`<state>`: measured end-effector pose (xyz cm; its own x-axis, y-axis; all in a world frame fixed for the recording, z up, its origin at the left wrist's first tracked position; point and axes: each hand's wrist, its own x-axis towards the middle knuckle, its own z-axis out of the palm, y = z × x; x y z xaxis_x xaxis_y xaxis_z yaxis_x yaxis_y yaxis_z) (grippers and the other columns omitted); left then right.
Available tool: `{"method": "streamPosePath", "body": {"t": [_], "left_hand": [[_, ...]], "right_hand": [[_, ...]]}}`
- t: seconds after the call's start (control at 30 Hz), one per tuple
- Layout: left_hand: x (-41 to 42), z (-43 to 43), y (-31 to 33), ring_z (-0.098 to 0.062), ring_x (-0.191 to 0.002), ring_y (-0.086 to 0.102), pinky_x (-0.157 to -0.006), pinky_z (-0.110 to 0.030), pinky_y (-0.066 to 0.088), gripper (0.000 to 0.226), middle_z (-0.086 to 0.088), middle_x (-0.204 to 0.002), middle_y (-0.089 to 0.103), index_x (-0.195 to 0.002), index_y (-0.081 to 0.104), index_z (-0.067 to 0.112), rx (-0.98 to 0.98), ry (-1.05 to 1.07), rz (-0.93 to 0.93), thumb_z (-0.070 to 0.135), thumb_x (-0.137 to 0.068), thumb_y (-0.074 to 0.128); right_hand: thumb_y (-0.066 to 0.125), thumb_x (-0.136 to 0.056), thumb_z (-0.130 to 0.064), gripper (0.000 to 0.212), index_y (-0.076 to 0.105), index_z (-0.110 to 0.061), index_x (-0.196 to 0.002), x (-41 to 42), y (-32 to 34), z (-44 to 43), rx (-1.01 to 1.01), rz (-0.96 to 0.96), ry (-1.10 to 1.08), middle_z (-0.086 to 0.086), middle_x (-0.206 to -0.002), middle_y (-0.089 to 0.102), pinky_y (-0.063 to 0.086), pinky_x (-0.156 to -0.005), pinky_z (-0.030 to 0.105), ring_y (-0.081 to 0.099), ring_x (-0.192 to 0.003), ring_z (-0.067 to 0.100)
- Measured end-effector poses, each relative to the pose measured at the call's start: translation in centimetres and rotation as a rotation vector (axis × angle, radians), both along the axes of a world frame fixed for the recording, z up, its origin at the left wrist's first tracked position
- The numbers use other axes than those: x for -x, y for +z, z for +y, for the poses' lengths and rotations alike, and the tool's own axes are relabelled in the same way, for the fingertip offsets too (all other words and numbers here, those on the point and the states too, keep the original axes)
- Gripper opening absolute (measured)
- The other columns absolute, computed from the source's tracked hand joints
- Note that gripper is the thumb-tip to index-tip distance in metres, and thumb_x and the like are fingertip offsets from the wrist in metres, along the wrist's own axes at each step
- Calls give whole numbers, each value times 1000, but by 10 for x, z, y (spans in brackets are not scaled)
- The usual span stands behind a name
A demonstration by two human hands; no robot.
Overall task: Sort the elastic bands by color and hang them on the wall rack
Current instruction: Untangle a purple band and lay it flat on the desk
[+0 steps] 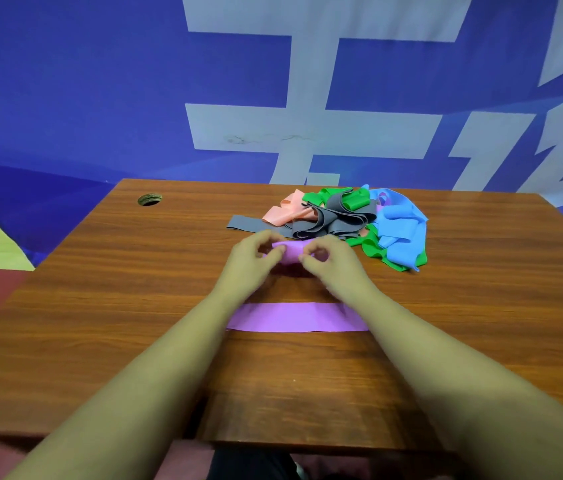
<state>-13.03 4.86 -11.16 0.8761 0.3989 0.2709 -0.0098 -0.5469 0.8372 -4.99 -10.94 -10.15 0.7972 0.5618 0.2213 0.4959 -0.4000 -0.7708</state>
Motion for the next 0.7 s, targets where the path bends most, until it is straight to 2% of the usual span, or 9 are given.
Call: {"method": "streamPosePath", "body": {"t": [0.07, 0.13, 0.2, 0.3, 0.4, 0.47, 0.57, 0.63, 0.7], "left_hand": [[2, -1, 23, -7, -77, 59, -72, -26, 48, 11, 3, -89, 69, -100, 68, 18, 57, -30, -81, 13, -92, 62], [6, -5, 49, -2, -79, 58, -73, -20, 47, 13, 6, -89, 68, -104, 67, 16, 107, -57, -176, 11, -93, 62], [9, -13, 73, 3, -74, 57, -71, -14, 44, 16, 12, -81, 64, -108, 64, 14, 197, -56, -246, 13, -93, 64], [17, -31, 105, -4, -74, 59, -68, -17, 45, 21, 6, -79, 66, -110, 56, 13, 367, -99, -317, 21, -93, 65], [31, -50, 126, -8, -73, 63, -66, -18, 47, 23, 6, -76, 70, -103, 47, 13, 439, -181, -319, 24, -93, 64], [40, -60, 132, -6, -73, 63, -69, -19, 46, 18, 6, -75, 69, -101, 47, 13, 399, -208, -310, 24, -96, 60], [46, -69, 129, -2, -85, 59, -81, -21, 44, 26, 5, -92, 63, -104, 53, 12, 317, -100, -312, 37, -95, 58], [51, -77, 127, -12, -97, 62, -89, -33, 51, 44, -1, -104, 63, -109, 56, 10, 426, -99, -278, 51, -93, 53], [56, -84, 121, -13, -94, 65, -89, -37, 53, 41, 2, -100, 68, -105, 64, 13, 497, -212, -207, 50, -96, 48]], "right_hand": [[66, -85, -12, 10, 64, -18, -78, 5, 29, 0, -124, 16, 11, -6, -80, 63, 41, -63, 11, 55, -69, -2], [63, -86, -5, 10, 64, -13, -79, 10, 60, -3, -233, 27, 23, -7, -76, 62, 42, -60, 7, 54, -63, -6], [63, -87, -4, 11, 64, -12, -80, 13, 87, -8, -309, 9, 7, -6, -74, 62, 43, -65, 10, 53, -64, -4], [65, -88, -10, 4, 66, -10, -83, 21, 123, -17, -396, 29, -20, 0, -73, 63, 45, -65, 19, 54, -66, 6], [64, -89, -13, 6, 66, -13, -84, 33, 152, -29, -462, 74, -9, 3, -76, 65, 52, -66, 27, 59, -70, 11], [63, -90, -12, 7, 65, -13, -83, 43, 168, -36, -501, 128, -21, 7, -77, 65, 56, -66, 32, 60, -71, 15], [60, -88, -11, 8, 65, -11, -82, 57, 181, -47, -520, 150, -80, 4, -71, 61, 52, -56, 28, 55, -63, 12], [59, -88, -9, 10, 64, -10, -79, 66, 186, -55, -523, 163, -93, 1, -68, 59, 50, -52, 24, 54, -59, 11], [58, -88, -7, 9, 62, -9, -80, 72, 191, -61, -540, 196, -91, 3, -69, 58, 52, -51, 24, 55, -58, 13]]}}
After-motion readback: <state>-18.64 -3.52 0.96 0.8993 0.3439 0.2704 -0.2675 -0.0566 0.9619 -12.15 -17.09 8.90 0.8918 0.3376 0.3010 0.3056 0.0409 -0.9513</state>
